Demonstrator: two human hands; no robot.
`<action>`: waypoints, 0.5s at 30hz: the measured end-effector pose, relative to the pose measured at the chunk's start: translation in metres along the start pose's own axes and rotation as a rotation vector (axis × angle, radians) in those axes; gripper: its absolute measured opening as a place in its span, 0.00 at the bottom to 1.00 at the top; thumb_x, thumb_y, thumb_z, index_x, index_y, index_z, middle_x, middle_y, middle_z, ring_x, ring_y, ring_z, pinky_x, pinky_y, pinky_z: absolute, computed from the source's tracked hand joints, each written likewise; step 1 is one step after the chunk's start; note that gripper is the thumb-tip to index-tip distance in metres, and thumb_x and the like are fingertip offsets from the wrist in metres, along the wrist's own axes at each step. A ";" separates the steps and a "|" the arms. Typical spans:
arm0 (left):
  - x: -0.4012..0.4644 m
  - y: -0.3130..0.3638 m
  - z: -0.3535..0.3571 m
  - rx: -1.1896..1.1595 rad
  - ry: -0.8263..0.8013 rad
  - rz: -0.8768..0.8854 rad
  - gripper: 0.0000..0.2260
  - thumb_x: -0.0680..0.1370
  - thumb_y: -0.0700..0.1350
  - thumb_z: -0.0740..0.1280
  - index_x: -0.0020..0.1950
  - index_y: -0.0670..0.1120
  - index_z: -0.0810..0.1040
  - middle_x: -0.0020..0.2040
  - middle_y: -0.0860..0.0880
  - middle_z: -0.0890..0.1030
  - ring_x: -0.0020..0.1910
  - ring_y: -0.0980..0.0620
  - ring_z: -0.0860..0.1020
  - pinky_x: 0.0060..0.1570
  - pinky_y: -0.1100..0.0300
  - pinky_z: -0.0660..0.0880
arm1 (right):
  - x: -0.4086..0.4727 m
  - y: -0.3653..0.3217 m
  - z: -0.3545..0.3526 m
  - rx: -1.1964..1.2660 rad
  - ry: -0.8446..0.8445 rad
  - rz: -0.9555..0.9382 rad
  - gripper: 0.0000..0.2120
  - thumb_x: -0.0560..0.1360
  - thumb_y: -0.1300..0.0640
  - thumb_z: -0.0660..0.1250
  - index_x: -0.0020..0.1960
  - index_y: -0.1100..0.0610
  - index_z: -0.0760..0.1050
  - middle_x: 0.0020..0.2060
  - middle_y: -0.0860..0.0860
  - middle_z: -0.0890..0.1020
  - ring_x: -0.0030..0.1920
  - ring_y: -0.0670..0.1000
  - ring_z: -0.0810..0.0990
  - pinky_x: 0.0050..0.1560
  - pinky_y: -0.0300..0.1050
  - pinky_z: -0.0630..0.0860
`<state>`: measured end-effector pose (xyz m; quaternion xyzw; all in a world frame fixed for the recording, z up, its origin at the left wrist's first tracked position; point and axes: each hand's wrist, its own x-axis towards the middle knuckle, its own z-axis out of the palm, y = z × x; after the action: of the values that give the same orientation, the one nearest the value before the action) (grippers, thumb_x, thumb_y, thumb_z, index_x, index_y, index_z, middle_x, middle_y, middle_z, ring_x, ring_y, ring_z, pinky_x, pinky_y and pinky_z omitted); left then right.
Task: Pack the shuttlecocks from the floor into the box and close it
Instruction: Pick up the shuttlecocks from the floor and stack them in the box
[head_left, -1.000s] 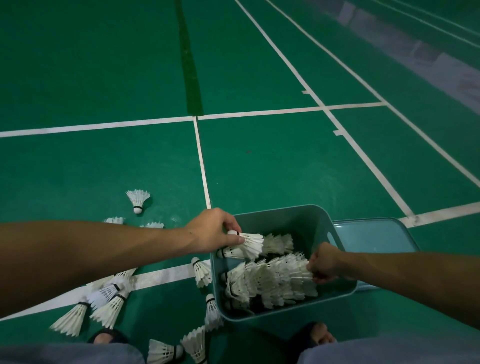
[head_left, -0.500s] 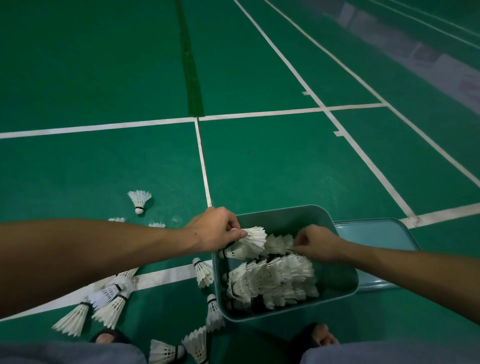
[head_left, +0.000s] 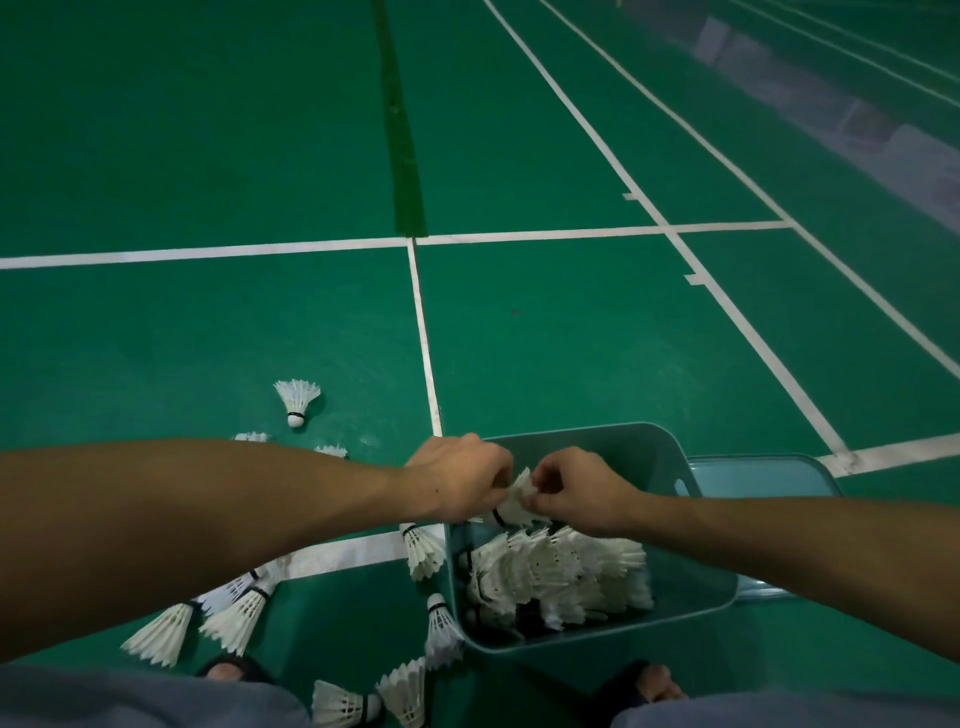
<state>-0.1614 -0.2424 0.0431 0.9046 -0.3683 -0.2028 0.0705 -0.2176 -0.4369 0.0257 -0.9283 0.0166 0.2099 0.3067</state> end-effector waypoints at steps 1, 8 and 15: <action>0.000 -0.001 -0.002 -0.017 -0.014 0.026 0.06 0.82 0.51 0.66 0.56 0.54 0.80 0.51 0.53 0.85 0.49 0.49 0.82 0.46 0.54 0.79 | 0.003 -0.002 0.003 -0.076 -0.014 -0.007 0.11 0.74 0.53 0.72 0.37 0.59 0.79 0.31 0.52 0.82 0.32 0.52 0.80 0.37 0.49 0.79; -0.009 -0.022 -0.014 -0.133 0.042 0.043 0.07 0.80 0.48 0.66 0.54 0.52 0.83 0.49 0.53 0.86 0.48 0.49 0.83 0.46 0.53 0.81 | 0.036 -0.010 0.046 -0.339 -0.081 0.115 0.11 0.71 0.53 0.69 0.34 0.55 0.71 0.34 0.52 0.79 0.35 0.55 0.78 0.32 0.43 0.70; -0.026 -0.060 -0.006 -0.286 0.171 -0.057 0.05 0.80 0.47 0.66 0.51 0.52 0.82 0.47 0.55 0.85 0.45 0.54 0.83 0.48 0.50 0.83 | 0.057 0.012 0.101 -0.317 -0.048 0.123 0.19 0.70 0.51 0.72 0.28 0.56 0.66 0.27 0.50 0.73 0.31 0.53 0.76 0.31 0.42 0.70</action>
<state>-0.1371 -0.1811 0.0404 0.9093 -0.3026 -0.1775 0.2238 -0.2060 -0.3824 -0.0768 -0.9570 0.0328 0.2503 0.1430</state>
